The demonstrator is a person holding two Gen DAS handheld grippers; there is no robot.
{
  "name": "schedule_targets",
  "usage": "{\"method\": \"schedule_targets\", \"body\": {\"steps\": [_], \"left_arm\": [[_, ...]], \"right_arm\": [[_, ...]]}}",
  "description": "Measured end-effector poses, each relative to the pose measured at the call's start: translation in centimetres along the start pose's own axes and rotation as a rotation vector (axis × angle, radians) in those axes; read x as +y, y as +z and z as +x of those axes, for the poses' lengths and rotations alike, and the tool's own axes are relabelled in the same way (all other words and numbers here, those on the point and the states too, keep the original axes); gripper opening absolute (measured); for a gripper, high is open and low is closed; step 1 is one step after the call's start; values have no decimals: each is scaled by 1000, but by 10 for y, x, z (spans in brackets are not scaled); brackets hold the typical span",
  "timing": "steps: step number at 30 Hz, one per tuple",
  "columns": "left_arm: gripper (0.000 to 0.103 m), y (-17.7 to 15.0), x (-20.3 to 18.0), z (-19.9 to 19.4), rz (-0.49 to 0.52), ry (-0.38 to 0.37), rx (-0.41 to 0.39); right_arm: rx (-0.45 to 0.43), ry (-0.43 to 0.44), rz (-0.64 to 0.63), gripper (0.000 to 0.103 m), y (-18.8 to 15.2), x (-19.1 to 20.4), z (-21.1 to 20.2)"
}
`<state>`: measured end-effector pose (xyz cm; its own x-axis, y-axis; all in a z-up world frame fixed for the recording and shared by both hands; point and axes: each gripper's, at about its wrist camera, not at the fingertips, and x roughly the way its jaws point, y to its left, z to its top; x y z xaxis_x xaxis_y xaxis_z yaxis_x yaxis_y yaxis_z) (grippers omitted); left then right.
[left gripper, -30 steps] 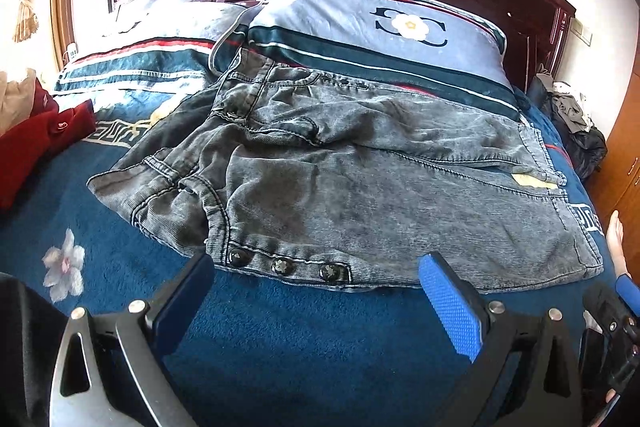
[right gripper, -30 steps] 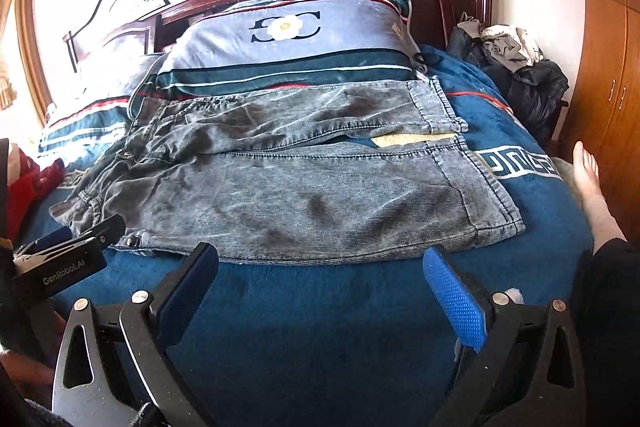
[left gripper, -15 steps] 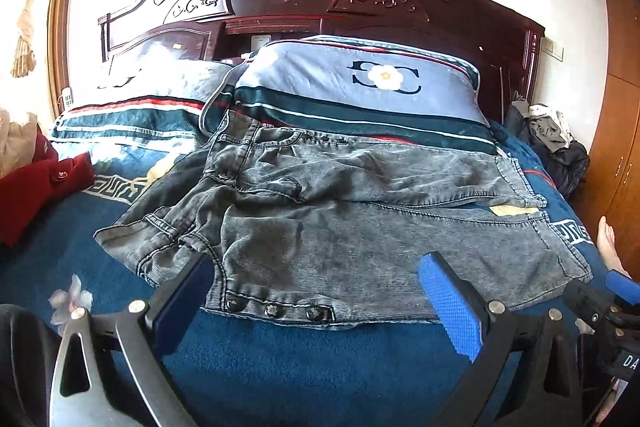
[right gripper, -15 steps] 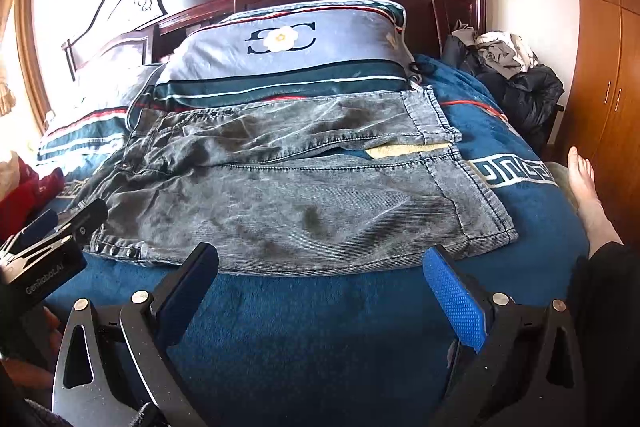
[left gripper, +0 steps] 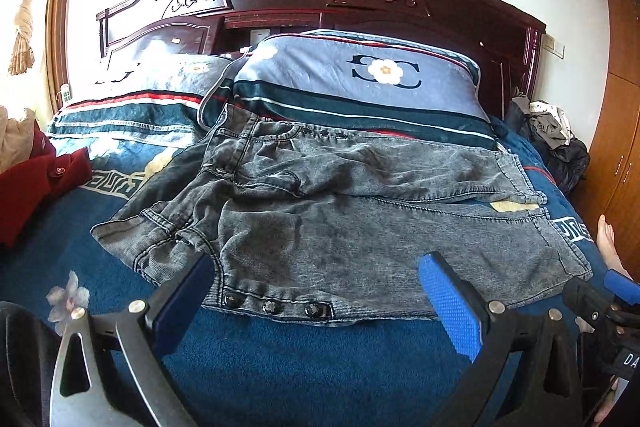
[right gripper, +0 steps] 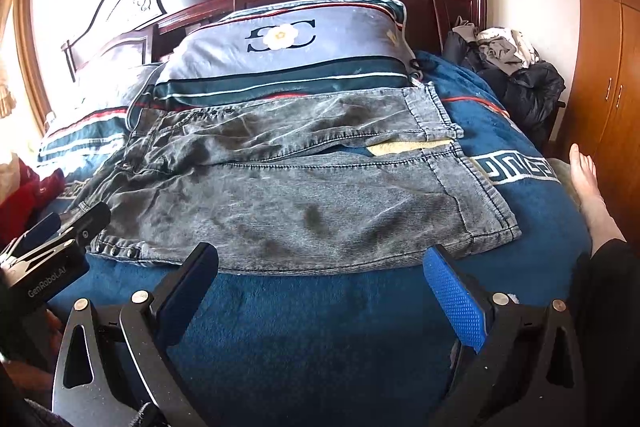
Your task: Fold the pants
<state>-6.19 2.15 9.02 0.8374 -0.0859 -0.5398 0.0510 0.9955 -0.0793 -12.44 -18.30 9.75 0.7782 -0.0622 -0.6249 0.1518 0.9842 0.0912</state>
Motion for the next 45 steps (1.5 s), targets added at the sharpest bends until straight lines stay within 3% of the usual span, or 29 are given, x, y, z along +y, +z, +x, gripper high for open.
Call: {"method": "schedule_targets", "body": {"steps": [18, 28, 37, 42, 45], "left_arm": [[103, -3, -2, 9, 6, -18, 51], [103, 4, 2, 26, 3, -14, 170], [103, 62, 50, 72, -32, 14, 224], [103, 106, 81, 117, 11, 33, 266], [103, 130, 95, 139, 42, 62, 251]], "right_arm": [[32, 17, 35, 103, 4, -6, 7], [50, 7, 92, 103, 11, -20, 17], [160, 18, 124, 103, 12, -31, 42], [174, 26, 129, 103, 26, -43, 53], [176, 16, 88, 103, 41, -49, 62]]}}
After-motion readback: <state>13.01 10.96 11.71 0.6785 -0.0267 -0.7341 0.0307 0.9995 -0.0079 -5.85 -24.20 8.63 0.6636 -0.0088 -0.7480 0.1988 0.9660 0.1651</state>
